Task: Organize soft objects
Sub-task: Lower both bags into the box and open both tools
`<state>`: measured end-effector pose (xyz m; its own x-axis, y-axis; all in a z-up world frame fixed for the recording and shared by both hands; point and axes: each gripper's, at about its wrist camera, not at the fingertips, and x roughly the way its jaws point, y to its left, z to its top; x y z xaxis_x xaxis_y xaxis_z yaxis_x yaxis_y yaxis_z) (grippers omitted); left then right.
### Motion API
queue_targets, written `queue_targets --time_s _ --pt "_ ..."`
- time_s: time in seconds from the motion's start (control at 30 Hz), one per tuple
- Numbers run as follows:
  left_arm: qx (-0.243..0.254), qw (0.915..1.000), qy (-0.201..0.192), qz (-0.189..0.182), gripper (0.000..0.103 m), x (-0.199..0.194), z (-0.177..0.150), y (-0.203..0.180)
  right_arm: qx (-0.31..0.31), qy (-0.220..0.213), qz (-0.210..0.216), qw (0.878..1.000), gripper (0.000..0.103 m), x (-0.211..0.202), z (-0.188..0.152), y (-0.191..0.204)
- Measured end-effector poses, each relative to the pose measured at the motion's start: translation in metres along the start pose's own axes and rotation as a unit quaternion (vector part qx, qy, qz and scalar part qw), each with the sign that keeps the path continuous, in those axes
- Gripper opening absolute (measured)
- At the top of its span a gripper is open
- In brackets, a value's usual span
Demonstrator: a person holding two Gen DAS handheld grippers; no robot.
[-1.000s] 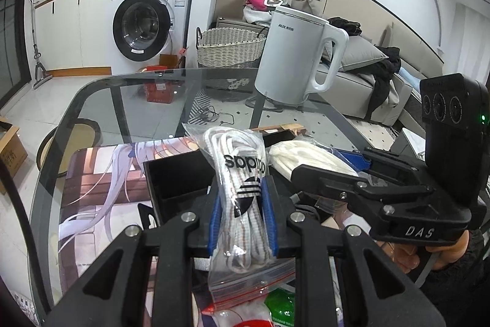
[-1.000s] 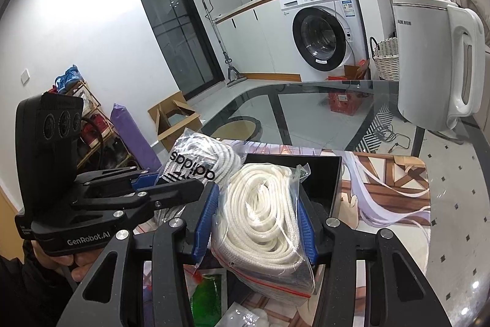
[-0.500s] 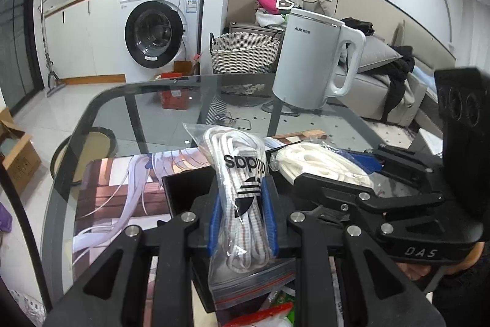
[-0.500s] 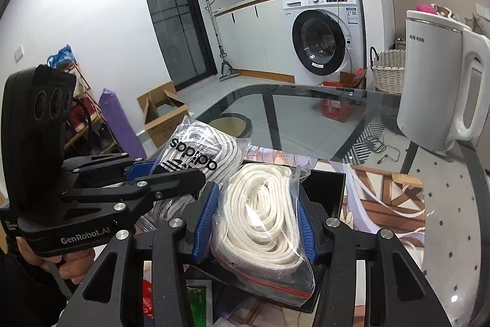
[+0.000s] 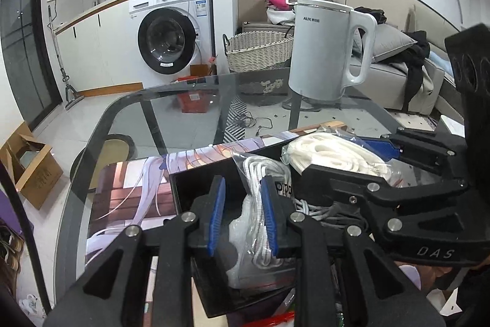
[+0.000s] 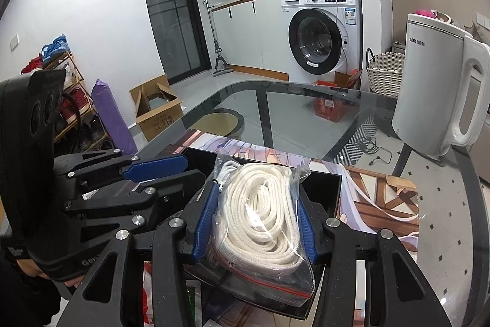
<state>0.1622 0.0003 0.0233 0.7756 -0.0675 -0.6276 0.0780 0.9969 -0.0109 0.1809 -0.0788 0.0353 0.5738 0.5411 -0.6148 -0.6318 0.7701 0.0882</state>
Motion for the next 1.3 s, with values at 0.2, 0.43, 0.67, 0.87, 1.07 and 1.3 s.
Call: queue_targets --time_s 0.2,0.43,0.67,0.87,1.07,1.3 --pt "0.001 0.9996 0.001 0.028 0.022 0.004 -0.001 -0.002 -0.004 0.003 -0.001 1.000 0.048 0.002 -0.001 0.001" --pt "-0.004 0.9990 0.001 0.044 0.022 0.005 -0.004 0.000 -0.008 0.006 -0.005 1.000 0.048 0.008 -0.001 0.003" --pt "-0.008 0.9989 0.006 0.046 0.023 0.006 -0.007 0.002 -0.010 0.010 -0.010 1.000 0.051 0.009 -0.001 0.005" --pt "-0.012 0.9987 0.003 0.048 0.040 0.001 -0.010 0.000 -0.011 0.002 -0.021 1.000 0.061 0.002 -0.001 0.004" --pt "-0.033 0.9988 0.001 0.036 0.057 -0.012 -0.015 0.005 -0.001 -0.016 -0.038 0.999 0.084 -0.023 -0.008 -0.005" --pt "-0.046 0.9984 -0.018 0.028 0.086 -0.036 -0.026 0.002 0.028 -0.024 -0.054 0.998 0.102 -0.053 -0.022 -0.016"
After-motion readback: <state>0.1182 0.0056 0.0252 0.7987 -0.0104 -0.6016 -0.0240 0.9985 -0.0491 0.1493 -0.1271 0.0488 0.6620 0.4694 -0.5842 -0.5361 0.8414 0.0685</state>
